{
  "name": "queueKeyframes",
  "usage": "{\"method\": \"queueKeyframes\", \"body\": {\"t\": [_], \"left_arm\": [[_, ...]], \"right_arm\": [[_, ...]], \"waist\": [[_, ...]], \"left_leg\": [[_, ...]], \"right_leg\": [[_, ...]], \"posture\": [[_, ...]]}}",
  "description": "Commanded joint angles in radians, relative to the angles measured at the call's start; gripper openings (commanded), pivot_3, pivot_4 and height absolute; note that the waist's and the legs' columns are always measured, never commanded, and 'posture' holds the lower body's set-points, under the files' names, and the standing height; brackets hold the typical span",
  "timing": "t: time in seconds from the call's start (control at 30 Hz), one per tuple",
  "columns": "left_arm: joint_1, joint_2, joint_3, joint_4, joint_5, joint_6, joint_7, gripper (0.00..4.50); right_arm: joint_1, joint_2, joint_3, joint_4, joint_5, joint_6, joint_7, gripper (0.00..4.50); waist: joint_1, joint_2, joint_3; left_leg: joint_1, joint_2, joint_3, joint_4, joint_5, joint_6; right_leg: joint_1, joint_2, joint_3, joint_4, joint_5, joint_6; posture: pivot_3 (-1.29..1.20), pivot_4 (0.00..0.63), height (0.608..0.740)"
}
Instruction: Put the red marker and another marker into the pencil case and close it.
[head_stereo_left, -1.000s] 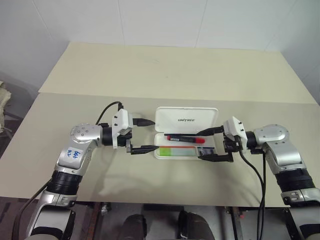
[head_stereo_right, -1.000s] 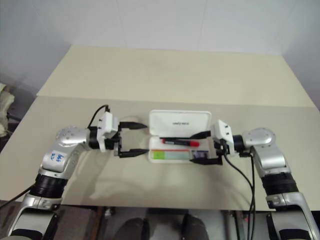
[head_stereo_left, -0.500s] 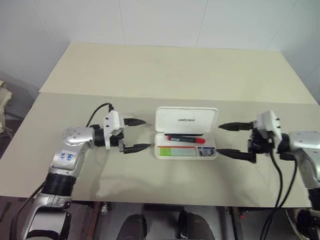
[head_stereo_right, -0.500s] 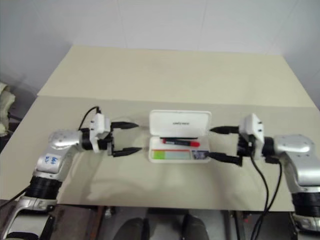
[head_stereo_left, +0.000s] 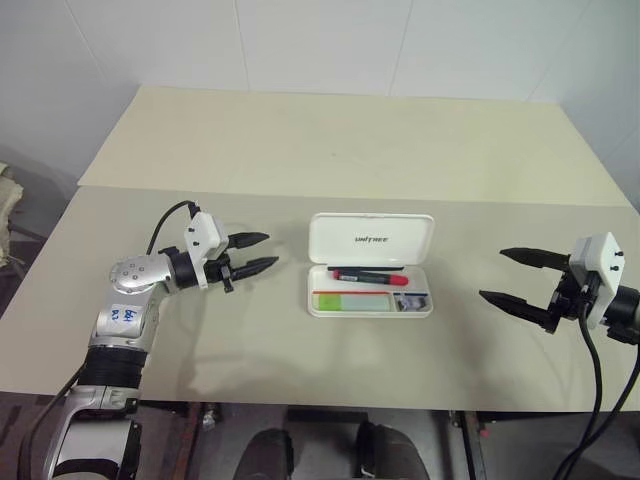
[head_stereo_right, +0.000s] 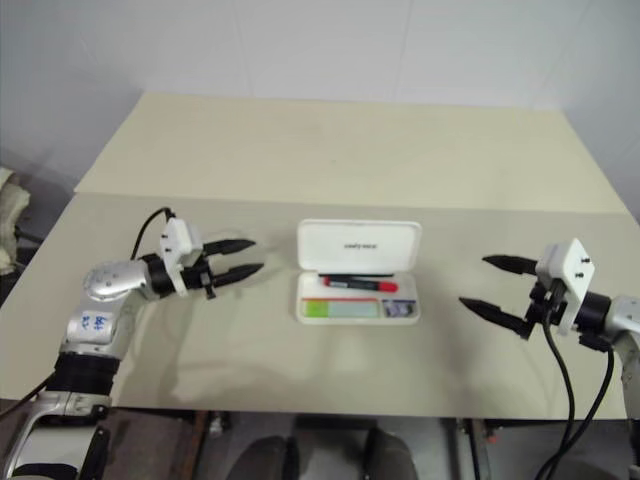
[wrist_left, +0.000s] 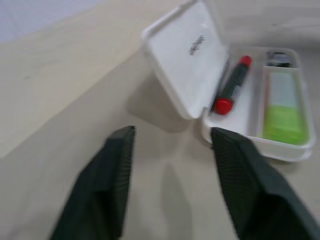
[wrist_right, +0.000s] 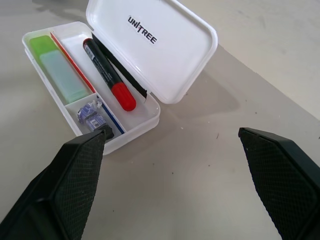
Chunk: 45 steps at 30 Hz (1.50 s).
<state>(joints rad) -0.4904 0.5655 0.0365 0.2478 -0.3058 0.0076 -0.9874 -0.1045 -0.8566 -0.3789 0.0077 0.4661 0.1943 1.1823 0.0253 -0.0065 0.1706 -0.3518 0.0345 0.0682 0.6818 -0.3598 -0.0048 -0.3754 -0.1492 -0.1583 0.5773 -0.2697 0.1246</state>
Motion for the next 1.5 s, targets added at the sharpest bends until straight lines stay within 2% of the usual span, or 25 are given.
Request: {"method": "queueKeyframes", "body": {"t": [0.03,0.13,0.27,0.4,0.77,1.03,1.33,1.5], "left_arm": [[-0.023,-0.008,0.018,-0.015,0.001,-0.009,0.025,1.15],[-0.027,-0.013,0.015,-0.017,0.002,-0.005,0.038,0.03],[-0.048,-0.026,0.012,0.000,0.015,0.002,0.073,0.03],[-0.121,-0.078,-0.010,0.080,0.078,-0.008,0.171,0.03],[-0.318,-0.227,-0.113,0.307,0.191,-0.044,0.205,0.03],[-0.351,-0.262,-0.116,0.296,0.164,-0.072,0.125,0.03],[-0.336,-0.191,-0.132,0.249,0.143,-0.151,-0.082,0.03],[-0.319,-0.185,-0.191,0.189,0.149,-0.148,-0.177,0.03]], "right_arm": [[0.000,0.012,-0.038,-0.035,0.026,-0.016,-0.035,4.50],[0.007,0.020,-0.034,-0.046,0.033,-0.014,-0.049,4.50],[0.006,0.035,-0.024,-0.061,0.041,-0.014,-0.065,4.50],[-0.014,0.039,-0.005,-0.069,0.043,-0.011,-0.066,4.50],[-0.036,0.048,0.036,-0.105,0.051,0.006,-0.084,4.50],[-0.026,0.067,0.048,-0.135,0.053,0.013,-0.107,4.50],[-0.011,0.086,0.050,-0.159,0.054,0.020,-0.122,4.50],[-0.001,0.091,0.047,-0.170,0.058,0.023,-0.131,4.50]], "waist": [[0.001,0.000,0.000],[0.001,0.000,0.000],[0.002,0.000,0.000],[0.005,0.000,0.000],[0.002,0.000,0.000],[0.002,-0.001,0.000],[0.002,-0.001,0.000],[0.004,-0.001,0.000]], "left_leg": [[0.000,0.000,0.000,0.000,0.000,0.000],[0.000,0.000,0.000,0.000,0.000,0.000],[0.000,0.000,0.000,0.000,0.000,0.000],[0.000,0.000,0.000,0.000,0.000,0.000],[-0.001,-0.001,0.000,0.000,0.001,0.001],[-0.001,-0.001,0.000,0.000,0.001,0.001],[-0.001,-0.001,0.000,0.000,0.001,0.001],[-0.001,-0.001,0.000,0.000,0.001,0.001]], "right_leg": [[0.000,0.000,0.000,0.000,0.000,0.000],[0.000,0.000,0.000,0.000,0.000,0.000],[0.000,0.000,0.000,0.000,0.000,0.000],[0.001,0.000,0.000,0.000,0.000,0.000],[0.001,0.000,-0.001,-0.001,0.000,0.001],[0.000,0.000,-0.001,-0.002,0.000,0.001],[0.000,0.000,-0.001,-0.002,0.000,0.001],[0.000,0.000,-0.001,-0.002,0.000,0.001]], "posture": [[0.00,0.150,0.740],[0.00,0.150,0.740],[0.00,0.150,0.740],[0.00,0.150,0.740],[0.00,0.150,0.740],[0.00,0.150,0.740],[0.00,0.150,0.740],[0.00,0.150,0.740]]}}
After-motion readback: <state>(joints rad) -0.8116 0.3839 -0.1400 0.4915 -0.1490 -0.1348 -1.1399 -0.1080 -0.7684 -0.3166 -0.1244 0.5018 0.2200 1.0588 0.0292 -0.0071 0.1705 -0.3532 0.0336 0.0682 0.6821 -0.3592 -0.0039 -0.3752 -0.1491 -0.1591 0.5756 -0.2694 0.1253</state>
